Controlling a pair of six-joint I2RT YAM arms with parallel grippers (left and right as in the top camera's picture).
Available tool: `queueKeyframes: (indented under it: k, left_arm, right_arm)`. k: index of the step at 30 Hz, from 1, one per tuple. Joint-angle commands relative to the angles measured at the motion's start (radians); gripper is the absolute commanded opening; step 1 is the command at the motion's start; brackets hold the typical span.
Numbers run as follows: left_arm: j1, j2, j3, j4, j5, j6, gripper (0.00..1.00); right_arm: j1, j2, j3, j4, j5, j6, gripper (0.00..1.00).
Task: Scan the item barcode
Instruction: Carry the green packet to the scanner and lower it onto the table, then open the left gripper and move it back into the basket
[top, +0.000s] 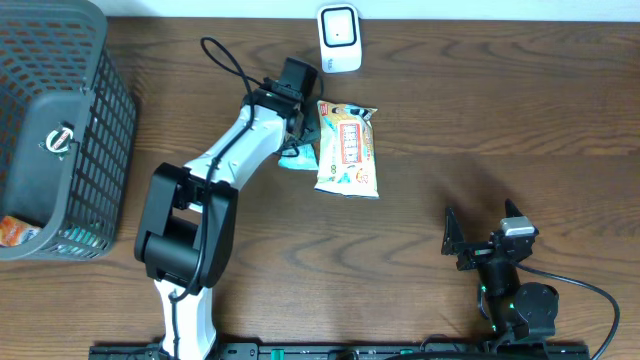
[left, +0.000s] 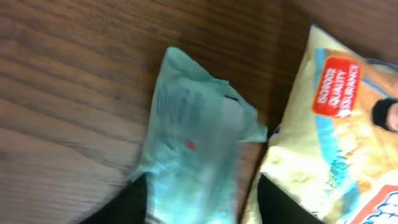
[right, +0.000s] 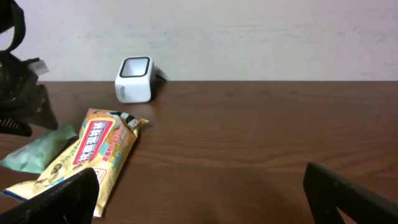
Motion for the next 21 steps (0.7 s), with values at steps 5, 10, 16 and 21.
queueKeyframes:
  k: [5, 10, 16, 21]
  left_arm:
    - [0.002, -0.037, 0.038, 0.008, -0.004, 0.048, 0.62]
    - [0.013, -0.164, 0.052, 0.009, -0.020, 0.183, 0.66]
    - [0.061, -0.332, 0.052, 0.009, -0.213, 0.204, 0.72]
    - [0.142, -0.406, 0.052, 0.001, -0.249, 0.264, 0.72]
  right_arm:
    - [-0.006, -0.005, -0.001, -0.004, -0.003, 0.002, 0.99]
    - [-0.006, -0.005, -0.001, -0.004, -0.003, 0.002, 0.99]
    - [-0.006, -0.005, -0.001, -0.004, -0.003, 0.002, 0.99]
    - [-0.006, -0.005, -0.001, -0.004, -0.003, 0.002, 0.99]
